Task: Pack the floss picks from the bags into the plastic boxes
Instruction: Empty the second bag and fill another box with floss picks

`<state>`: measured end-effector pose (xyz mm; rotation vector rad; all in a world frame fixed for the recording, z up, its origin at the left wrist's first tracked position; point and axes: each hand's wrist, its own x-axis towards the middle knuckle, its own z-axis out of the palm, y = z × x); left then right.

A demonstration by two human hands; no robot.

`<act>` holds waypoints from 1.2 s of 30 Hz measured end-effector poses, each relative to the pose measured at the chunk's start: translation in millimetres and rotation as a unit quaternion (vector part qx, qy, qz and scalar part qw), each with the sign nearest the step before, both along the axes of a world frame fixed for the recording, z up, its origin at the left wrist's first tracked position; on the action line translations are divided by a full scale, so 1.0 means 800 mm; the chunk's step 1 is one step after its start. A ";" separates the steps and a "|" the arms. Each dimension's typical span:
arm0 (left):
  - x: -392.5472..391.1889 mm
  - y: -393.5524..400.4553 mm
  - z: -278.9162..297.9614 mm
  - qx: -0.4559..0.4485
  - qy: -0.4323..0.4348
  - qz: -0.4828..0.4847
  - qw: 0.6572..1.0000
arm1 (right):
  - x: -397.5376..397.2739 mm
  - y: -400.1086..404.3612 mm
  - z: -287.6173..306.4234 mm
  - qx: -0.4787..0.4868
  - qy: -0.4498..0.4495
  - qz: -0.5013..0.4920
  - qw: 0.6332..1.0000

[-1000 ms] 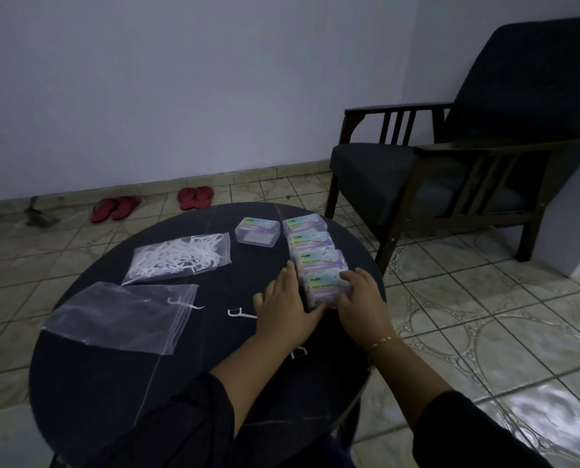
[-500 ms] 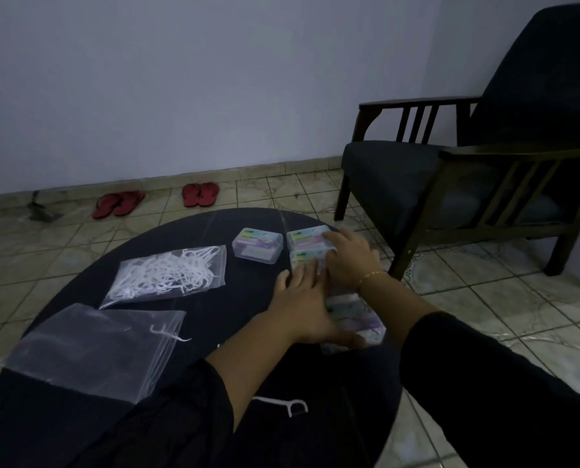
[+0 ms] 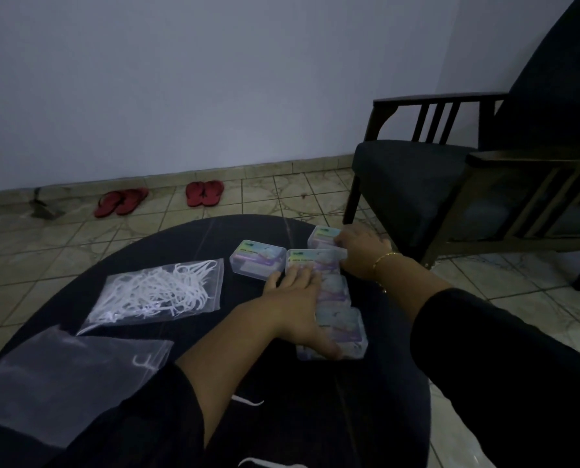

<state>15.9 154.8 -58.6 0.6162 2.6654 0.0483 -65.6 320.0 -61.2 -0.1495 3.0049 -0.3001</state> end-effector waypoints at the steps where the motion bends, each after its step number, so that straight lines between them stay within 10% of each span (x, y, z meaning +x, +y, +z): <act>1: -0.002 0.000 0.000 -0.001 -0.003 0.002 1.000 | 0.000 0.000 -0.002 -0.016 0.007 -0.007 1.000; 21: 0.049 0.014 -0.017 0.071 0.099 0.022 0.992 | 0.135 -0.022 -0.010 -0.294 0.125 -0.238 0.917; 31: 0.122 -0.015 -0.014 0.191 0.255 0.095 0.943 | 0.259 -0.035 0.004 -0.224 0.143 -0.093 0.960; 36: 0.160 -0.039 -0.030 0.265 0.169 0.120 0.942 | 0.296 -0.042 -0.013 -0.200 0.070 0.011 0.977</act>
